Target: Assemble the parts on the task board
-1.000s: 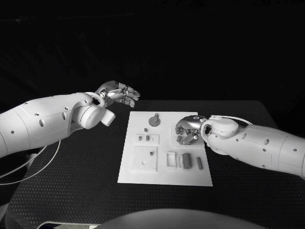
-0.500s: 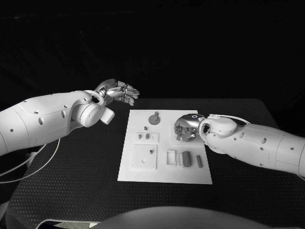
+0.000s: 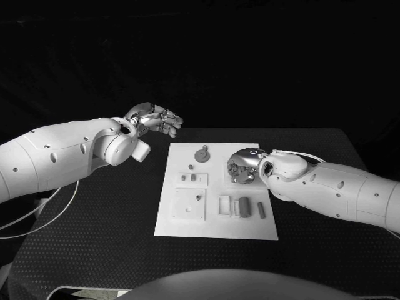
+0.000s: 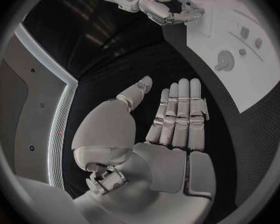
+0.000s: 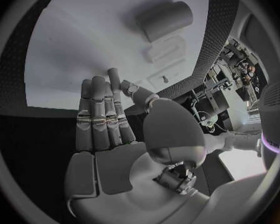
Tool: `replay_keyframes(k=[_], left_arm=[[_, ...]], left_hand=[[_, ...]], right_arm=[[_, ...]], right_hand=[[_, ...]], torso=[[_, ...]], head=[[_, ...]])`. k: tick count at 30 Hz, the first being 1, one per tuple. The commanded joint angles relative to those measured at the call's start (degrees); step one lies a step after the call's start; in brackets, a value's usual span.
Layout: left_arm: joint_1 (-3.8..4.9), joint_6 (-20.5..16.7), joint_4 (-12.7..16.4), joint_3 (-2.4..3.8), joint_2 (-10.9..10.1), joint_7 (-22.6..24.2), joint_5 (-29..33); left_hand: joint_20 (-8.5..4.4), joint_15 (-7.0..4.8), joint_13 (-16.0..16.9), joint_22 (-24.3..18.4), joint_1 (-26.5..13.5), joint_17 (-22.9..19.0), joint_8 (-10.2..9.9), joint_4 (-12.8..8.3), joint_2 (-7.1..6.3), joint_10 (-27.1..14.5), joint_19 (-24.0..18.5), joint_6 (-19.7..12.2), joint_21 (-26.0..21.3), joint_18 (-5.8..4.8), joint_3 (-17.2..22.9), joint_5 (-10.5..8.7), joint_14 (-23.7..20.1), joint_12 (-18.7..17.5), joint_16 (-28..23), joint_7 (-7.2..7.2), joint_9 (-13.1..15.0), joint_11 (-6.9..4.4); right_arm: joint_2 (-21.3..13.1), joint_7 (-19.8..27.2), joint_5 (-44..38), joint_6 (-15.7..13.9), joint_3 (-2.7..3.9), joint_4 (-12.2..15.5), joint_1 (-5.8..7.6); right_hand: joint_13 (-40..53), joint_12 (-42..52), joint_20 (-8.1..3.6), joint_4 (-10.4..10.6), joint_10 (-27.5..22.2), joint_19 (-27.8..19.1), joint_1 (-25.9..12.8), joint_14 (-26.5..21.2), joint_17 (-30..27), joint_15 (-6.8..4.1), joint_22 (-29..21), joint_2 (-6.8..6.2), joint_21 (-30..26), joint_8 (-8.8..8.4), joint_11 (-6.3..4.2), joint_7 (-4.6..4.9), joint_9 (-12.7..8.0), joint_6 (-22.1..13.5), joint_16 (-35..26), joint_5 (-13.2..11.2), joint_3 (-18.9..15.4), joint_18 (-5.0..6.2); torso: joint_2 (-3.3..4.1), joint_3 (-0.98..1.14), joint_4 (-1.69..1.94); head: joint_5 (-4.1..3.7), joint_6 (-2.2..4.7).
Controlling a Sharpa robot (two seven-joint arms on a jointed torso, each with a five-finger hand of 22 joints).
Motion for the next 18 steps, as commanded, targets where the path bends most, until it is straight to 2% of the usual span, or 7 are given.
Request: replay_keyframes(k=[1,12,18], left_arm=[[0.07,0.44,0.07,0.05,0.03,0.28,0.34],[0.08,0.54,0.12,0.05,-0.05,0.23,0.34],[0.08,0.51,0.15,0.05,-0.04,0.27,0.34]], left_hand=[[0.08,0.07,0.10,0.06,-0.02,0.07,0.22,0.12,-0.06,-0.01,0.24,0.29,-0.35,1.21,-0.16,0.08,0.39,0.26,-0.40,0.09,0.07,0.03],[0.09,0.08,0.14,0.07,-0.09,0.14,0.20,0.16,-0.08,-0.06,0.22,0.25,-0.40,1.19,-0.20,0.08,0.39,0.26,-0.47,0.11,0.06,0.04],[0.09,0.08,0.16,0.08,-0.12,0.17,0.20,0.19,-0.05,-0.07,0.22,0.25,-0.41,1.19,-0.20,0.08,0.39,0.28,-0.50,0.11,0.06,0.04]], right_arm=[[0.27,-0.79,-1.05,-0.02,-0.27,-0.63,-0.52],[0.39,-1.27,-1.60,1.96,-0.51,-1.26,-0.61],[0.42,-0.94,-2.18,1.36,-0.57,-1.02,-0.68]], right_hand=[[-0.04,-0.09,0.09,-0.48,0.01,0.13,-0.20,-0.46,-0.13,-0.24,1.31,-0.17,0.23,0.02,0.02,0.11,-0.01,0.10,0.05,0.32,0.03,0.34],[0.24,-0.59,0.19,-0.90,-0.77,-0.58,0.94,-1.10,-0.35,0.05,1.35,-1.34,0.25,-0.65,0.31,0.42,-0.07,-0.62,-0.09,0.31,0.48,0.33],[0.84,-0.11,0.13,-0.98,0.20,-0.59,2.63,-0.99,-0.30,-0.23,1.40,-0.80,0.65,-0.26,-0.03,0.05,0.30,0.35,0.26,0.29,0.78,0.34]], torso=[[0.01,0.00,0.01],[-0.01,-0.04,-0.01],[0.00,-0.01,-0.04]], head=[[0.04,-0.07],[0.23,-0.28],[0.21,-0.30]])
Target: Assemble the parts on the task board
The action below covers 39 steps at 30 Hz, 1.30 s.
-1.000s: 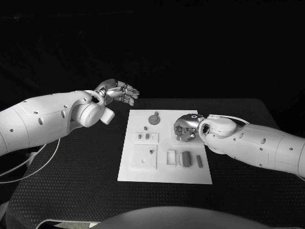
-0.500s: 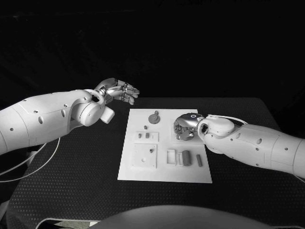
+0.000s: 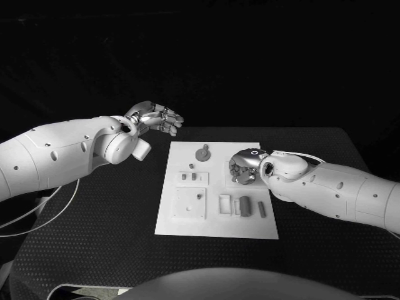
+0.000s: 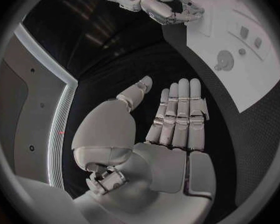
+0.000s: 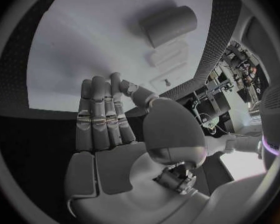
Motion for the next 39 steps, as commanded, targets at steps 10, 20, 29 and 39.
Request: replay_keyframes(k=[10,20,29,39], left_arm=[[0.07,0.46,0.09,0.05,0.13,0.42,0.34],[0.07,0.41,-0.10,0.05,0.04,0.44,0.34],[0.08,0.38,-0.16,0.05,0.04,0.54,0.34],[0.09,0.33,-0.14,0.06,0.19,0.53,0.34]], left_hand=[[0.09,0.08,0.09,0.10,-0.14,0.10,0.21,0.23,-0.01,-0.07,0.23,0.26,-0.21,0.56,-0.20,0.08,0.41,0.29,-0.31,0.10,0.06,0.04],[0.08,0.08,0.12,0.12,-0.15,0.16,0.22,0.25,0.01,-0.08,0.24,0.28,-0.23,0.57,-0.21,0.08,0.43,0.31,-0.35,0.10,0.07,0.03],[0.09,0.08,0.17,0.14,-0.26,0.23,0.23,0.31,-0.03,-0.09,0.25,0.30,-0.26,0.56,-0.27,0.07,0.46,0.34,-0.41,0.09,0.07,0.03],[0.08,0.07,0.21,0.16,-0.28,0.28,0.23,0.33,-0.05,-0.11,0.26,0.31,-0.28,0.57,-0.29,0.08,0.47,0.36,-0.46,0.08,0.08,0.03]], right_arm=[[-0.26,-0.58,-1.47,-3.98,-0.18,0.92,-0.32],[-1.99,-0.94,-1.30,-5.03,0.63,3.73,0.30],[-3.09,-1.01,0.07,-4.52,2.13,7.81,2.35],[-0.92,0.22,2.33,-3.21,2.60,12.77,2.52]], right_hand=[[2.18,1.65,-1.02,-0.04,3.86,2.11,2.31,2.26,0.24,-1.58,1.45,0.71,2.43,1.14,-1.82,-1.50,1.53,3.78,1.95,0.34,4.26,0.34],[2.90,1.91,-1.39,-0.06,4.50,2.67,2.12,2.71,0.50,-1.94,1.46,0.56,3.31,1.35,-2.17,-1.80,2.09,4.41,2.77,0.31,4.73,0.34],[3.03,1.93,-1.43,-0.06,4.58,2.69,2.06,2.70,0.53,-1.98,1.46,0.46,3.45,1.37,-2.22,-1.84,2.21,4.51,2.89,0.31,4.79,0.34],[3.13,1.87,-1.41,-0.05,4.53,2.58,1.94,2.56,0.53,-1.98,1.43,0.48,3.52,1.31,-2.21,-1.83,2.30,4.47,2.93,0.31,4.86,0.34]], torso=[[-0.01,0.02,-0.01],[-0.04,-0.01,-0.04],[-0.01,-0.01,-0.03],[0.01,0.03,-0.03]], head=[[-0.06,0.01],[0.01,0.07],[0.01,0.31],[1.13,0.16]])
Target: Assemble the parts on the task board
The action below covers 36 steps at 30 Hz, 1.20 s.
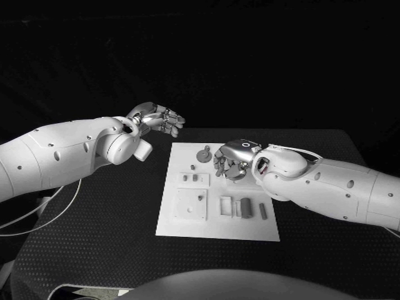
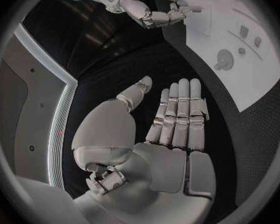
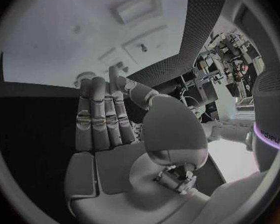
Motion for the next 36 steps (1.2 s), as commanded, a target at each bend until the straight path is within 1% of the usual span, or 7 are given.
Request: replay_keyframes(k=[1,6,9,12,16,23,36], left_arm=[[0.07,0.32,0.07,0.06,0.15,0.52,0.34],[0.08,0.39,-0.27,0.06,0.58,1.00,0.34],[0.08,0.14,-0.36,0.06,0.66,0.86,0.34],[0.08,-0.33,-0.48,0.06,0.82,0.80,0.34],[0.08,-0.21,-0.71,0.07,1.32,0.95,0.34],[0.09,0.03,-0.70,0.08,1.57,0.93,0.34],[0.08,0.45,-0.96,0.08,2.03,0.93,0.34]], left_hand=[[0.08,0.07,0.06,0.08,-0.28,0.07,0.23,0.19,-0.05,-0.11,0.26,0.31,-0.29,0.95,-0.15,0.08,0.47,0.36,-0.24,0.08,0.07,0.03],[0.10,0.08,0.11,0.09,-0.45,0.14,0.24,0.28,-0.11,-0.12,0.26,0.32,-0.33,0.93,-0.25,0.05,0.48,0.39,-0.31,0.08,0.08,0.03],[0.11,0.11,0.22,0.14,-1.25,0.31,0.23,0.65,-0.34,-0.18,0.23,0.31,-0.45,0.91,-0.76,-0.04,0.48,0.44,-0.50,0.09,0.07,0.03],[0.10,0.10,0.30,0.18,-1.64,0.43,0.23,0.67,-0.51,-0.20,0.23,0.32,-0.51,0.92,-1.20,0.04,0.51,0.48,-0.59,0.07,0.08,0.02],[0.08,0.07,0.38,0.22,-1.90,0.55,0.24,0.64,-0.60,-0.22,0.26,0.33,-0.56,0.95,-1.56,-0.03,0.57,0.52,-0.67,0.05,0.09,0.00],[0.05,0.06,0.43,0.25,-1.96,0.64,0.23,0.56,-0.52,-0.25,0.27,0.31,-0.61,0.98,-1.74,-0.11,0.58,0.54,-0.76,0.05,0.08,-0.01],[0.06,0.06,0.48,0.27,-1.91,0.71,0.22,0.45,-0.41,-0.28,0.26,0.29,-0.67,0.99,-1.85,-0.11,0.57,0.56,-0.85,0.05,0.08,-0.02]], right_arm=[[1.57,1.04,1.08,1.20,-0.02,1.02,-0.05],[3.77,1.01,0.47,1.44,-0.34,1.81,-0.23],[5.25,0.97,-0.16,1.89,-1.24,1.73,-0.44],[6.87,0.82,-1.38,2.47,-1.66,1.40,-1.36],[8.22,0.94,-2.06,2.29,-2.63,0.86,-2.15],[9.84,0.95,-3.06,2.97,-3.11,-0.54,-3.34],[11.18,1.04,-3.68,4.10,-3.44,-2.16,-4.83]], right_hand=[[2.65,1.39,-0.17,0.01,1.92,0.28,-0.23,0.83,0.04,-1.15,1.40,0.27,0.39,0.17,-1.48,0.15,0.08,0.36,0.36,0.09,0.37,0.44],[2.70,1.33,-0.15,-0.01,1.86,0.19,-0.30,0.74,0.04,-1.13,1.39,0.33,0.41,0.11,-1.46,0.17,0.13,0.30,0.38,0.09,0.42,0.44],[2.72,1.31,-0.15,-0.01,1.84,0.16,-0.32,0.72,0.04,-1.13,1.39,0.35,0.42,0.10,-1.45,0.18,0.15,0.28,0.39,0.09,0.44,0.44],[2.74,1.30,-0.15,-0.02,1.83,0.14,-0.33,0.70,0.04,-1.12,1.39,0.37,0.44,0.09,-1.45,0.18,0.16,0.27,0.40,0.09,0.44,0.44],[2.76,1.27,-0.14,-0.03,1.78,0.09,-0.38,0.66,0.04,-1.11,1.39,0.41,0.46,0.06,-1.43,0.19,0.19,0.24,0.42,0.08,0.46,0.44],[2.81,1.21,-0.15,-0.06,1.72,0.02,-0.38,0.59,0.03,-1.10,1.39,0.44,0.50,0.01,-1.42,0.20,0.24,0.19,0.44,0.08,0.50,0.44],[2.86,1.17,-0.15,-0.07,1.68,-0.02,-0.41,0.56,0.03,-1.10,1.40,0.49,0.55,-0.02,-1.41,0.22,0.29,0.16,0.48,0.08,0.52,0.44]], torso=[[0.01,0.03,0.01],[0.02,0.00,0.15],[-0.02,-0.03,0.10],[0.02,-0.02,0.06],[0.04,-0.01,0.22],[0.02,-0.03,0.09],[0.05,0.00,0.08]], head=[[0.75,-0.25],[1.43,-0.44],[1.72,-0.67],[1.79,-0.58],[2.02,-0.60],[2.76,-1.03],[3.07,-1.52]])
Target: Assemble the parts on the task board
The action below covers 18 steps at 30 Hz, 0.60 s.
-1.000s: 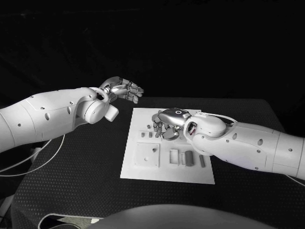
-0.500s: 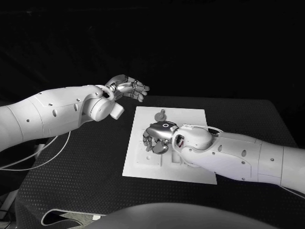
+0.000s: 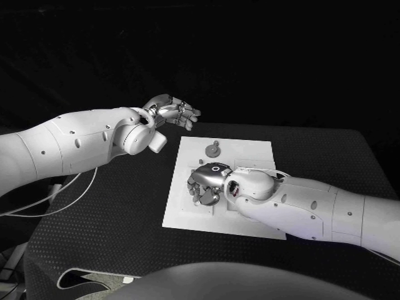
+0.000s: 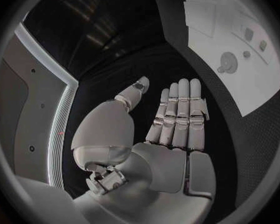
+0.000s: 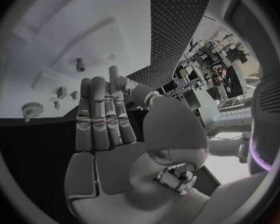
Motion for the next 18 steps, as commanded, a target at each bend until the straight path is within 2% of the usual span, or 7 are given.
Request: replay_keyframes(k=[1,18], left_arm=[[0.08,0.54,-0.05,0.06,0.22,0.78,0.33],[0.08,0.73,-0.07,0.06,0.24,0.73,0.33]], left_hand=[[0.06,-0.14,0.06,0.07,-0.30,0.09,0.22,0.01,0.11,-0.28,0.26,0.29,-0.24,1.13,-0.33,-0.11,0.37,0.32,-0.38,0.05,0.08,-0.02],[0.08,-0.12,0.12,0.09,-0.29,0.18,0.20,-0.09,0.21,-0.34,0.25,0.27,-0.31,1.13,-0.46,-0.11,0.36,0.33,-0.49,0.06,0.08,-0.01]], right_arm=[[0.23,0.54,-1.14,1.39,-0.05,-0.12,-0.33],[0.92,0.55,-1.86,1.60,-0.08,-2.33,-1.11]], right_hand=[[2.87,1.16,-0.16,-0.02,1.61,-0.01,0.18,0.48,0.04,-0.78,1.44,0.62,0.35,0.00,-1.09,0.24,0.10,0.21,0.27,0.36,0.24,0.48],[2.95,1.13,-0.17,-0.03,1.60,-0.07,0.14,0.45,0.05,-0.78,1.45,0.68,0.43,-0.03,-1.10,0.24,0.19,0.20,0.34,0.35,0.25,0.48]], torso=[[0.02,0.01,-0.02],[-0.02,0.05,-0.07]], head=[[0.09,-0.16],[0.23,-0.48]])
